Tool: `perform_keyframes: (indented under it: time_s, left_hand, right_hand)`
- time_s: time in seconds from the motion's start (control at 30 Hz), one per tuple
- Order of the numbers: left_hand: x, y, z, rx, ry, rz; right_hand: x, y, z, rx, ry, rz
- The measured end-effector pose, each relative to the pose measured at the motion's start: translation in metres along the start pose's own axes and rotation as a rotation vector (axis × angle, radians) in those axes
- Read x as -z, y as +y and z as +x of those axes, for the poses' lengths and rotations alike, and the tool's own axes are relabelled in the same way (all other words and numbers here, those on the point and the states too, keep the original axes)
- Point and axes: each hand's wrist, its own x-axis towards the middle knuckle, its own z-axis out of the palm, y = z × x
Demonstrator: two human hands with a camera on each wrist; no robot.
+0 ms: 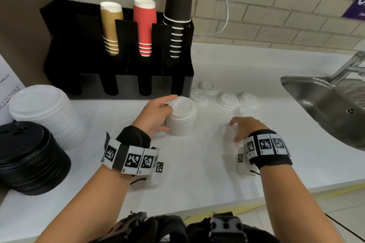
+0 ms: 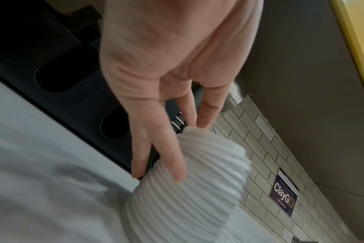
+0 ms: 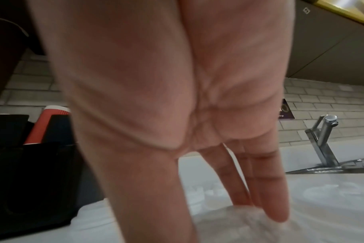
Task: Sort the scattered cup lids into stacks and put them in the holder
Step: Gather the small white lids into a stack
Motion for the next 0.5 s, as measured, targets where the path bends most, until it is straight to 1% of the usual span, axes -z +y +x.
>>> perform_keyframes:
  time_s: [0.1,0.17,0.23,0.33,0.37,0.43,0.5]
  left_hand:
    - [-0.002,0.003,-0.001,-0.005,-0.008,0.02]
    - [-0.003,0.002,-0.001,-0.027,-0.015,0.047]
    - [-0.003,0.001,-0.001,-0.057,-0.018,0.067]
    - [-0.006,0.0,0.0,-0.096,-0.018,0.078]
    - [-0.006,0.0,0.0,-0.107,-0.018,0.079]
    - [-0.008,-0.001,0.002,-0.121,-0.021,0.075]
    - [-0.009,-0.002,0.003,-0.133,-0.014,0.072]
  right_hand:
    - [0.007,0.0,0.0,0.06,0.01,0.063]
    - [0.015,0.0,-0.001,0.128,0.07,0.138]
    - [0.023,-0.005,-0.003,0.252,0.172,0.338]
    - [0.036,-0.028,-0.012,0.467,0.316,0.742]
    - [0.038,-0.039,-0.014,0.533,0.349,0.81]
    - [0.037,-0.062,-0.018,0.634,0.382,0.847]
    - [0.03,-0.08,-0.017,0.686,0.405,0.815]
